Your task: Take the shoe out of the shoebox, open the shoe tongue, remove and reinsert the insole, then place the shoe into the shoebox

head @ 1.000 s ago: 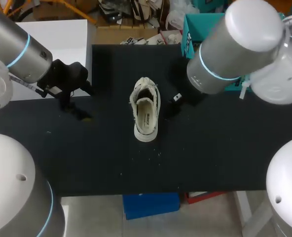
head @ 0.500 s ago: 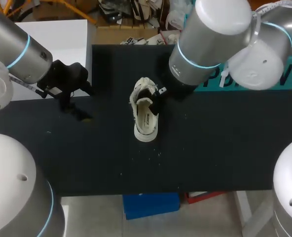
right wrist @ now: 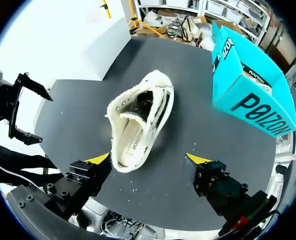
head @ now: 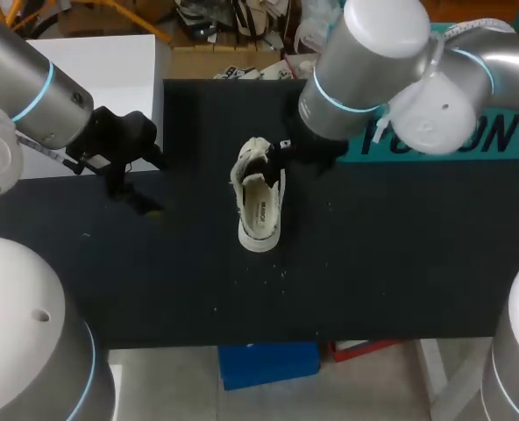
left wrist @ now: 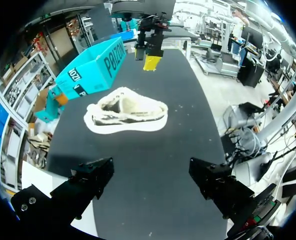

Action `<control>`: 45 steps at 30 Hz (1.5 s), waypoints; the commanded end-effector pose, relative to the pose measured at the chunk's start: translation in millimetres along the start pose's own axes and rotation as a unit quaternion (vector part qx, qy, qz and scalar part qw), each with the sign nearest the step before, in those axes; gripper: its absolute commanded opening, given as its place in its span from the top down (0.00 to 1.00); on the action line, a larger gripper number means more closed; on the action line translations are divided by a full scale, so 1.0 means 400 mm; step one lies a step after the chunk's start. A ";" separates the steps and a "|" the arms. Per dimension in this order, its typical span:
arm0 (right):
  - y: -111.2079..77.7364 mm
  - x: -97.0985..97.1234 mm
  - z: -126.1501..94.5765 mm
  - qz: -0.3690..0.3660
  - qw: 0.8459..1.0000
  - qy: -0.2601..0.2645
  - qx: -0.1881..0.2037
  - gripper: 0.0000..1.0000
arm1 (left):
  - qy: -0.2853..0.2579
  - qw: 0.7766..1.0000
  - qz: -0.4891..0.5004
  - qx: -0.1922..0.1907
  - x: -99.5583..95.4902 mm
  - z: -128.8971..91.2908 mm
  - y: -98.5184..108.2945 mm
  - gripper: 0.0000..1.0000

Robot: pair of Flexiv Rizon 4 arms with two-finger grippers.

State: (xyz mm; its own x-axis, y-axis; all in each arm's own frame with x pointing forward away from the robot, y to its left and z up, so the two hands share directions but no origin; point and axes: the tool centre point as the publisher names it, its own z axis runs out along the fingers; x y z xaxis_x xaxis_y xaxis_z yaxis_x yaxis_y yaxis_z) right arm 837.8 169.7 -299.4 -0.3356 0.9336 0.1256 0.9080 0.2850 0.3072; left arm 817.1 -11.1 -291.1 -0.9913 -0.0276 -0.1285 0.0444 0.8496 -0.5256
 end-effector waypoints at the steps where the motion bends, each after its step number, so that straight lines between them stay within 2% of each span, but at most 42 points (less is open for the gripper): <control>1: 0.047 0.010 0.078 0.006 1.000 -0.002 0.005 0.23 | -0.002 1.000 0.001 0.001 0.002 0.002 0.002 0.00; 2: 0.060 0.009 0.089 0.007 1.000 -0.002 0.005 0.38 | -0.002 1.000 0.001 0.001 0.002 0.002 0.002 0.00; 3: 0.067 0.006 0.098 0.007 1.000 -0.003 0.006 0.44 | -0.002 1.000 0.001 0.001 0.002 0.002 0.002 0.00; 4: 0.073 0.002 0.107 0.011 1.000 -0.002 0.007 0.39 | -0.002 1.000 0.001 0.001 0.002 0.002 0.002 0.00; 7: 0.085 -0.010 0.134 0.025 1.000 -0.001 0.007 0.47 | -0.002 1.000 0.001 0.001 0.002 0.002 0.002 0.00; 8: 0.088 -0.013 0.143 0.031 1.000 0.000 0.007 0.43 | -0.002 1.000 0.001 0.001 0.002 0.002 0.002 0.00; 16: 0.108 -0.027 0.192 0.058 0.998 0.002 0.012 0.40 | -0.002 1.000 0.001 0.001 0.002 0.002 0.002 0.00; 23: 0.119 -0.038 0.204 0.063 0.998 -0.003 0.018 0.47 | -0.002 1.000 0.001 0.001 0.002 0.002 0.002 0.00; 30: 0.121 -0.049 0.231 0.065 0.998 -0.006 0.026 0.47 | -0.002 1.000 0.001 0.001 0.002 0.002 0.002 0.00; 31: 0.121 -0.051 0.239 0.065 0.997 -0.006 0.028 0.47 | -0.002 1.000 0.001 0.001 0.002 0.002 0.002 0.00; 33: 0.121 -0.049 0.252 0.064 0.997 -0.005 0.031 0.39 | -0.002 1.000 0.001 0.001 0.002 0.002 0.002 0.00; 38: 0.119 -0.049 0.278 0.063 0.997 -0.005 0.038 0.45 | -0.002 1.000 0.001 0.001 0.002 0.002 0.002 0.00; 43: 0.112 -0.059 0.301 0.056 0.997 -0.016 0.053 0.45 | -0.002 1.000 0.001 0.001 0.002 0.002 0.002 0.00; 45: 0.108 -0.065 0.309 0.058 0.997 -0.019 0.056 0.49 | -0.002 1.000 0.001 0.001 0.002 0.002 0.002 0.00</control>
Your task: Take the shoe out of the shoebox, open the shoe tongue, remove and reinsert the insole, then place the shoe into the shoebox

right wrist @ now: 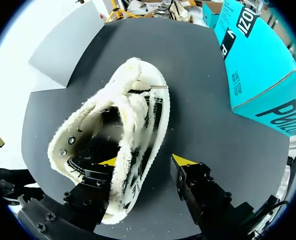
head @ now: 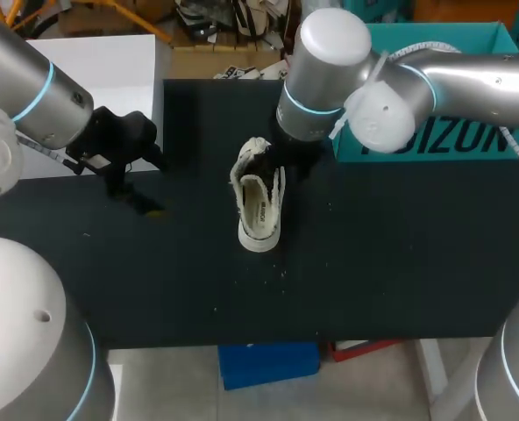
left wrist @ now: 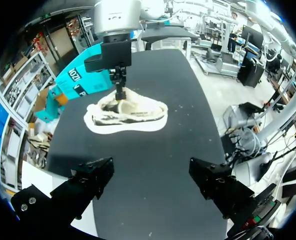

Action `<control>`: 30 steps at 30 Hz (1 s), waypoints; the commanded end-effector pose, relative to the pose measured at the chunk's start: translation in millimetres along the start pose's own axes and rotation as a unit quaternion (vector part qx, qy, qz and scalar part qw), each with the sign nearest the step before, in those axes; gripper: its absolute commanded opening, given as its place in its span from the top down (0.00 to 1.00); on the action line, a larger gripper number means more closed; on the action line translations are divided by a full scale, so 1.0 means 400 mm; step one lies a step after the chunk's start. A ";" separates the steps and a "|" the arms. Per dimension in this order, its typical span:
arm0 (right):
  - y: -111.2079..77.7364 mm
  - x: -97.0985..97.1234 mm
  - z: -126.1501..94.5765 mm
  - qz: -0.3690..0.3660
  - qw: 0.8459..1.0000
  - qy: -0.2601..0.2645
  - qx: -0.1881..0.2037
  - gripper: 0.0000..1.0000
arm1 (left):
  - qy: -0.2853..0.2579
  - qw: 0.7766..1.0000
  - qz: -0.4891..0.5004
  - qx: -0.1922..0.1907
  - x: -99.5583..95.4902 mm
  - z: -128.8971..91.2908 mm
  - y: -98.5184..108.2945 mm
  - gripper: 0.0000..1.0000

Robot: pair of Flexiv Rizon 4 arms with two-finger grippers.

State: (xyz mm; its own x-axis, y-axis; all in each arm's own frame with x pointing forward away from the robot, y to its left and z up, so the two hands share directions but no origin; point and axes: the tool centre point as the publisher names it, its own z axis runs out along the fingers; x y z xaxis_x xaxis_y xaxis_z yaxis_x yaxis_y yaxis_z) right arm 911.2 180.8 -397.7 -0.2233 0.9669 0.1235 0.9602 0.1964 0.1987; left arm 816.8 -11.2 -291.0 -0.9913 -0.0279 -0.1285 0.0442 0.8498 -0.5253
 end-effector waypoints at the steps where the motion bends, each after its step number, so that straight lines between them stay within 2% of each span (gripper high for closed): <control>1: 0.009 0.000 0.028 0.003 1.000 -0.005 0.009 0.50 | -0.002 1.000 0.001 0.001 0.002 0.002 0.002 0.00; 5: 0.000 -0.006 0.043 0.008 1.000 -0.011 0.020 0.51 | -0.002 1.000 0.001 0.001 0.002 0.002 0.002 0.00; 8: -0.012 -0.010 0.059 0.015 0.999 -0.009 0.032 0.60 | -0.002 1.000 0.001 0.001 0.002 0.002 0.002 0.00; 9: -0.014 -0.010 0.062 0.016 0.999 -0.008 0.034 0.95 | -0.002 1.000 0.001 0.001 0.002 0.002 0.002 0.00; 10: -0.015 -0.002 0.058 0.016 0.999 -0.005 0.035 1.00 | -0.002 1.000 0.001 0.001 0.002 0.002 0.002 0.00; 17: -0.017 0.026 -0.001 0.003 0.999 0.023 0.041 1.00 | -0.002 1.000 0.001 0.001 0.002 0.002 0.002 0.00; 20: -0.022 0.041 -0.044 -0.009 0.998 0.037 0.042 1.00 | -0.002 1.000 0.001 0.001 0.002 0.002 0.002 0.00; 25: -0.042 0.042 -0.142 -0.050 0.995 0.070 0.057 1.00 | -0.002 1.000 0.001 0.001 0.002 0.002 0.002 0.00; 29: -0.071 0.018 -0.237 -0.109 0.987 0.088 0.080 1.00 | -0.002 1.000 0.001 0.001 0.002 0.002 0.002 0.00; 30: -0.076 0.010 -0.262 -0.138 0.983 0.098 0.074 1.00 | -0.002 1.000 0.001 0.001 0.002 0.002 0.002 0.00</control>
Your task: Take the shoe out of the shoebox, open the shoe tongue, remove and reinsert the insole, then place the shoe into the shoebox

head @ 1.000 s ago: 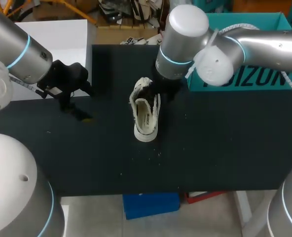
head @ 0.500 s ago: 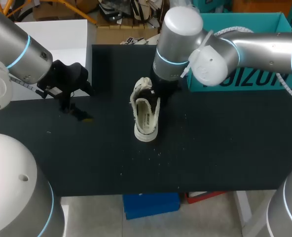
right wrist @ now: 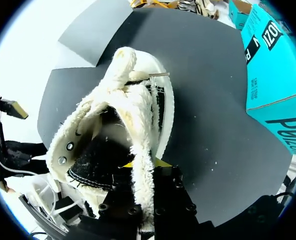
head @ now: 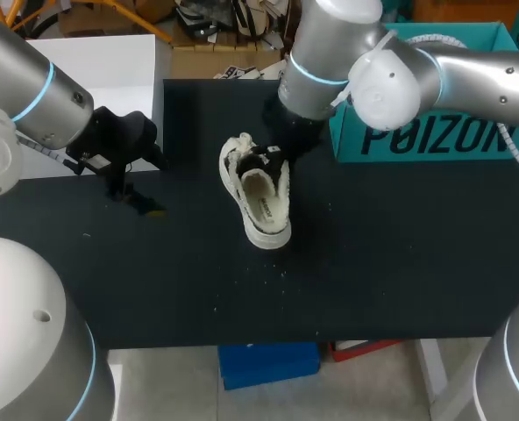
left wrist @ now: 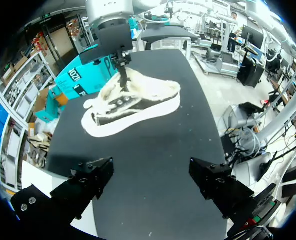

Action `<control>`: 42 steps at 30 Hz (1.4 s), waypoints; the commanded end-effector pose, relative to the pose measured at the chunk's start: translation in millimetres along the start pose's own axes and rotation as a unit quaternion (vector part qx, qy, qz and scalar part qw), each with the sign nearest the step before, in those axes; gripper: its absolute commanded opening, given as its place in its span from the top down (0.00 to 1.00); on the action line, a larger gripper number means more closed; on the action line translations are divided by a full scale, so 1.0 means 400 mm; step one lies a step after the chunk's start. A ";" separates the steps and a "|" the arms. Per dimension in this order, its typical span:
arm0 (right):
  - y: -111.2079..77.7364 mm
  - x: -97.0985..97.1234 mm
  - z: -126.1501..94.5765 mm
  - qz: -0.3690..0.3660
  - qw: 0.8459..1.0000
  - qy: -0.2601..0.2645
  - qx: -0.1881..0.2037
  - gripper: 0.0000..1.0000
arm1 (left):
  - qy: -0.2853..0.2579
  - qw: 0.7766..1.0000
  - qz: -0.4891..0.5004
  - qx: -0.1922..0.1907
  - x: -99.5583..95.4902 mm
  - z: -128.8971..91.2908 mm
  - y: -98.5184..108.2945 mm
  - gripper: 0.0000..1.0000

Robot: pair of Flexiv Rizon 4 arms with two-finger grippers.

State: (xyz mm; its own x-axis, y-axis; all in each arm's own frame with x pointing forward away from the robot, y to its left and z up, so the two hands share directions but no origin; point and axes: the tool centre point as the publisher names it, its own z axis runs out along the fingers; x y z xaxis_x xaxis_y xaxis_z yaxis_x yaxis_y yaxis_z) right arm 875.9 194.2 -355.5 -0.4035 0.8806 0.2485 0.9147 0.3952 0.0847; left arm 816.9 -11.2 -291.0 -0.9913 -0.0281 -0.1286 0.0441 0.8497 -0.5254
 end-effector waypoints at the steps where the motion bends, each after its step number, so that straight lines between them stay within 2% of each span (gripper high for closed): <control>1: -0.056 -0.026 -0.177 -0.076 0.997 0.020 0.006 1.00 | -0.002 1.000 0.001 0.001 0.002 0.002 0.002 0.00; 3: -0.071 -0.025 -0.238 -0.157 0.987 0.016 0.026 1.00 | -0.002 1.000 0.001 0.001 0.002 0.002 0.002 0.00; 5: -0.083 -0.028 -0.293 -0.235 0.971 0.008 0.047 1.00 | -0.002 1.000 0.001 0.001 0.002 0.002 0.002 0.00; 7: -0.099 -0.044 -0.344 -0.322 0.943 -0.014 0.082 1.00 | -0.002 1.000 0.001 0.001 0.002 0.002 0.002 0.00; 9: -0.116 -0.069 -0.396 -0.400 0.904 -0.049 0.143 1.00 | -0.002 1.000 0.001 0.001 0.002 0.002 0.002 0.00; 11: -0.126 -0.099 -0.455 -0.425 0.884 -0.089 0.175 1.00 | -0.002 1.000 0.001 0.001 0.002 0.002 0.002 0.00; 32: -0.126 -0.098 -0.449 -0.422 0.885 -0.086 0.174 1.00 | -0.002 1.000 0.001 0.001 0.002 0.002 0.002 0.00; 37: -0.110 -0.160 -0.478 -0.426 0.884 -0.099 0.164 1.00 | -0.002 1.000 0.001 0.001 0.002 0.002 0.002 0.00; 42: -0.063 -0.242 -0.521 -0.455 0.866 -0.120 0.170 1.00 | -0.002 1.000 0.001 0.001 0.002 0.002 0.002 0.00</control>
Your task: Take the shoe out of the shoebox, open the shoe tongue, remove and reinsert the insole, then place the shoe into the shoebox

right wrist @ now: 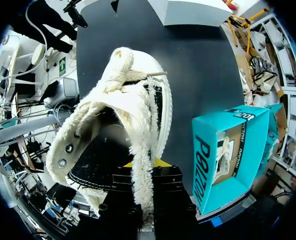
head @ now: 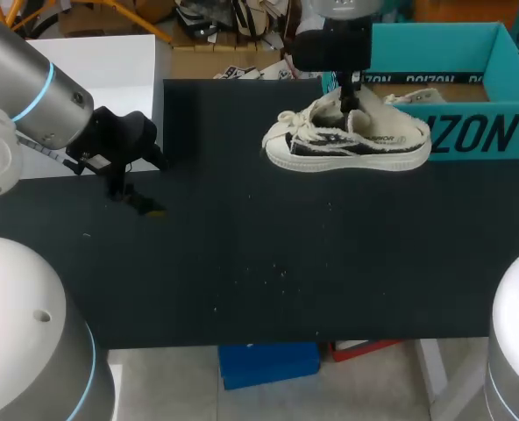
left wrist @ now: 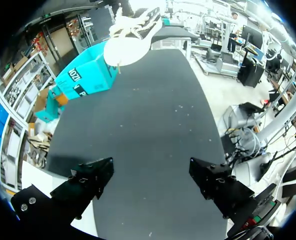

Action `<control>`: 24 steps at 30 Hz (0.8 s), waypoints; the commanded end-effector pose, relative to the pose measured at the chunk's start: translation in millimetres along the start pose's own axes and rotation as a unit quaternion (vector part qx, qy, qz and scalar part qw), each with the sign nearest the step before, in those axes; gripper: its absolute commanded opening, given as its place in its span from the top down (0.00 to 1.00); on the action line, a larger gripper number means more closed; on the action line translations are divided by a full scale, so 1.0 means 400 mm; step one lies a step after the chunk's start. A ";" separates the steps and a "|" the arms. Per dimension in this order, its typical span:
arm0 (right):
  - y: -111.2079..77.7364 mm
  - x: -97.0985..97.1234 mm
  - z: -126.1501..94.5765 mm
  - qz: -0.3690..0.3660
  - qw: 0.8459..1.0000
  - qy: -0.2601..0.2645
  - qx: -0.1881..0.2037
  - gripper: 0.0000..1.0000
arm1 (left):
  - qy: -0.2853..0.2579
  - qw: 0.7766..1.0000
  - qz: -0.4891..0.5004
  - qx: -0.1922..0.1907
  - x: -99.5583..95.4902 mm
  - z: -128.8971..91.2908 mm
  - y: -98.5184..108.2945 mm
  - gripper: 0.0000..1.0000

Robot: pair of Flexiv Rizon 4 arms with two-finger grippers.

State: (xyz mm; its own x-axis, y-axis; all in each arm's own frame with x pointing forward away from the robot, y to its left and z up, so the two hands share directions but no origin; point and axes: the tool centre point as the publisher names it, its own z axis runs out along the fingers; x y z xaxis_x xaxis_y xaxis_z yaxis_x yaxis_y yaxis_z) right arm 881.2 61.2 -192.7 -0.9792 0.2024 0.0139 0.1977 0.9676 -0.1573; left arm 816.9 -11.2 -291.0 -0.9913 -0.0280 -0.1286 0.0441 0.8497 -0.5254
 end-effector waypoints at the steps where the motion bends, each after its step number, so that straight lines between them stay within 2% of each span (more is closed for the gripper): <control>1: -0.049 -0.067 -0.026 -0.020 1.000 -0.004 0.001 1.00 | -0.002 1.000 0.001 0.001 0.002 0.002 0.002 0.00; 9: -0.113 -0.252 -0.038 -0.078 0.997 -0.019 0.000 1.00 | -0.002 1.000 0.001 0.001 0.002 0.002 0.002 0.00; 17: -0.167 -0.467 -0.051 -0.098 0.995 -0.028 -0.007 1.00 | -0.002 1.000 0.001 0.001 0.002 0.002 0.002 0.00; 24: -0.214 -0.609 -0.053 -0.102 0.994 -0.030 -0.012 1.00 | -0.002 1.000 0.001 0.001 0.002 0.002 0.002 0.00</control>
State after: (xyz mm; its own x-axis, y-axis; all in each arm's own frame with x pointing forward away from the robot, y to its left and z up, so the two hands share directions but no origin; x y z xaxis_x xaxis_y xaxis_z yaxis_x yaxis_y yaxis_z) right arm 1071.8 -60.4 -162.8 -0.9971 -0.0152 -0.0748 -0.0042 0.9894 -0.1449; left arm 816.9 -11.2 -291.0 -0.9913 -0.0281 -0.1286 0.0441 0.8497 -0.5254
